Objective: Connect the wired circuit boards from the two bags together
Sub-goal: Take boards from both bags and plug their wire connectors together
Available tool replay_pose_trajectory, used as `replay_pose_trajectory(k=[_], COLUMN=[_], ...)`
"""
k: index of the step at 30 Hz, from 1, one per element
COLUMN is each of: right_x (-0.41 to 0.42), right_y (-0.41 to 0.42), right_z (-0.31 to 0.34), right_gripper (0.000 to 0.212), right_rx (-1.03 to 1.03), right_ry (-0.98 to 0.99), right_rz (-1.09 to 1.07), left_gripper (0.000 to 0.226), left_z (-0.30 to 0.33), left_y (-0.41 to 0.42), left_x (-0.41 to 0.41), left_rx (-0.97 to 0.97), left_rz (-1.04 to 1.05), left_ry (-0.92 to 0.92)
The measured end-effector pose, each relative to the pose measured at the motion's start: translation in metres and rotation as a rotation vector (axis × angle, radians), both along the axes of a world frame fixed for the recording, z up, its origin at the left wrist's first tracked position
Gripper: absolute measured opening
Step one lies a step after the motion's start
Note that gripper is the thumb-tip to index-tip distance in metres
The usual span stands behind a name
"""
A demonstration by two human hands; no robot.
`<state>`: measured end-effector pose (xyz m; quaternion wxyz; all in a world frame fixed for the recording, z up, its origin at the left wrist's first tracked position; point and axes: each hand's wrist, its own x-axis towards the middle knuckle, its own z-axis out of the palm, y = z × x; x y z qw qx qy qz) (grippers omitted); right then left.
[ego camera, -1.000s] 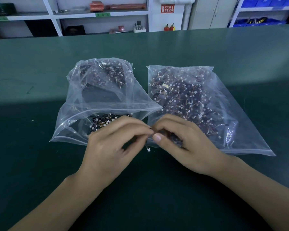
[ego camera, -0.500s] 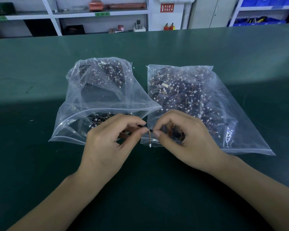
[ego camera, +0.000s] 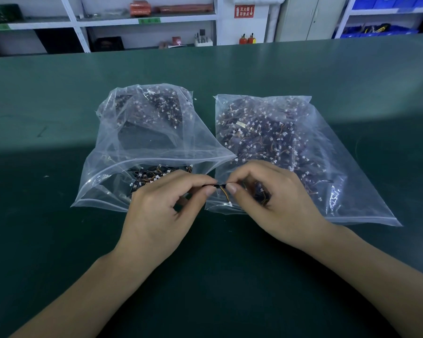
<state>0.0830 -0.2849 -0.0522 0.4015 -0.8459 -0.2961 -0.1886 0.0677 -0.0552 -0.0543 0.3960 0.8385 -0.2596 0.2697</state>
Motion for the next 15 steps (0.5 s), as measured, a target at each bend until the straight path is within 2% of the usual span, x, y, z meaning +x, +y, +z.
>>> replay_pose_trajectory(k=[15], right_x=[-0.0012], right_y=[0.0013], right_z=[-0.0008], right_gripper=[0.007], right_rx=[-0.032], right_ry=[-0.007], right_rz=[-0.017], left_gripper=[0.009], left_z=[-0.0021], left_y=[0.0032], left_x=[0.0013], left_rx=[0.044], left_rz=[0.011], left_ry=[0.036])
